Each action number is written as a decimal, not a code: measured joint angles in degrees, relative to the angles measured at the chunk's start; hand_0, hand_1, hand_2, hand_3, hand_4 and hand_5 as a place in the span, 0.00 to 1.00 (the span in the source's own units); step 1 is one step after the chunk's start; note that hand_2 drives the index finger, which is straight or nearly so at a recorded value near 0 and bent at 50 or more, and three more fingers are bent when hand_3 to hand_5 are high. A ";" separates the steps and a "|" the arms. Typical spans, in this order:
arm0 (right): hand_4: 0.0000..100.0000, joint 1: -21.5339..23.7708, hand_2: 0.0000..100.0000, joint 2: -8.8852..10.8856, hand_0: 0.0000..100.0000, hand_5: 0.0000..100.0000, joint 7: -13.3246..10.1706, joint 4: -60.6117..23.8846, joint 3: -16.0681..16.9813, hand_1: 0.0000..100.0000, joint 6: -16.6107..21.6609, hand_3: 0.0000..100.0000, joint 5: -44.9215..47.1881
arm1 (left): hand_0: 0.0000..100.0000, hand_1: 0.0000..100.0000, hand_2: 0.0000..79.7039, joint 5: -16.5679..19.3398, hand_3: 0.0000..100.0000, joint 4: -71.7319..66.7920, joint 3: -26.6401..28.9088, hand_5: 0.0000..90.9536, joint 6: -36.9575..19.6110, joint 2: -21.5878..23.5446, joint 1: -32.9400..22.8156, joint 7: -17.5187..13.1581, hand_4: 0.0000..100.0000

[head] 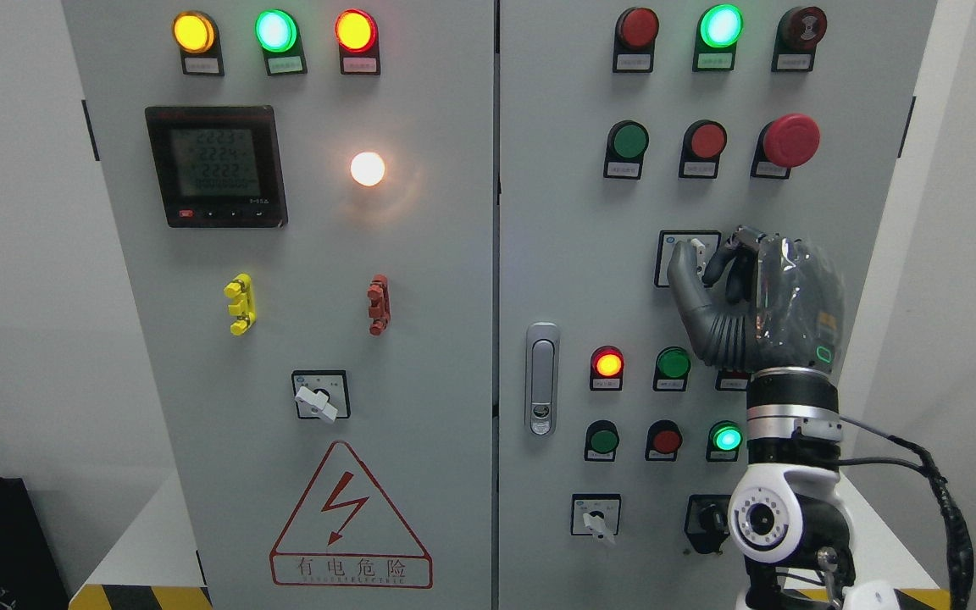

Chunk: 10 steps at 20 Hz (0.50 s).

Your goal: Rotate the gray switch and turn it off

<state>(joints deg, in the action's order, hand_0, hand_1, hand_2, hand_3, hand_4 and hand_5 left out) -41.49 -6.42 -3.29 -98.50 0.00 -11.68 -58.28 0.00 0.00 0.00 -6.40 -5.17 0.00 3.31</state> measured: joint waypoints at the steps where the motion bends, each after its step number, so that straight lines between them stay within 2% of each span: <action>1: 1.00 0.01 0.76 0.00 0.47 1.00 0.00 -0.01 0.00 0.29 0.00 1.00 0.00 | 0.12 0.39 0.00 0.00 0.00 0.00 0.00 0.00 0.00 0.00 0.00 0.00 0.00; 4: 1.00 0.08 0.76 0.00 0.40 1.00 0.00 -0.04 0.01 0.29 0.00 1.00 0.00 | 0.12 0.39 0.00 0.00 0.00 0.00 0.00 0.00 0.00 0.00 0.00 -0.16 0.00; 10: 1.00 0.20 0.75 0.00 0.35 1.00 0.13 -0.19 0.01 0.30 0.00 1.00 -0.04 | 0.12 0.39 0.00 0.00 0.00 0.00 0.00 0.00 0.00 0.00 0.00 -0.17 0.00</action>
<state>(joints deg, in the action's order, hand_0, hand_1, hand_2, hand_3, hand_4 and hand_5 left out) -41.28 -6.42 -3.16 -98.69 0.01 -11.68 -58.32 0.00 0.00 0.00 -6.40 -5.17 0.00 3.14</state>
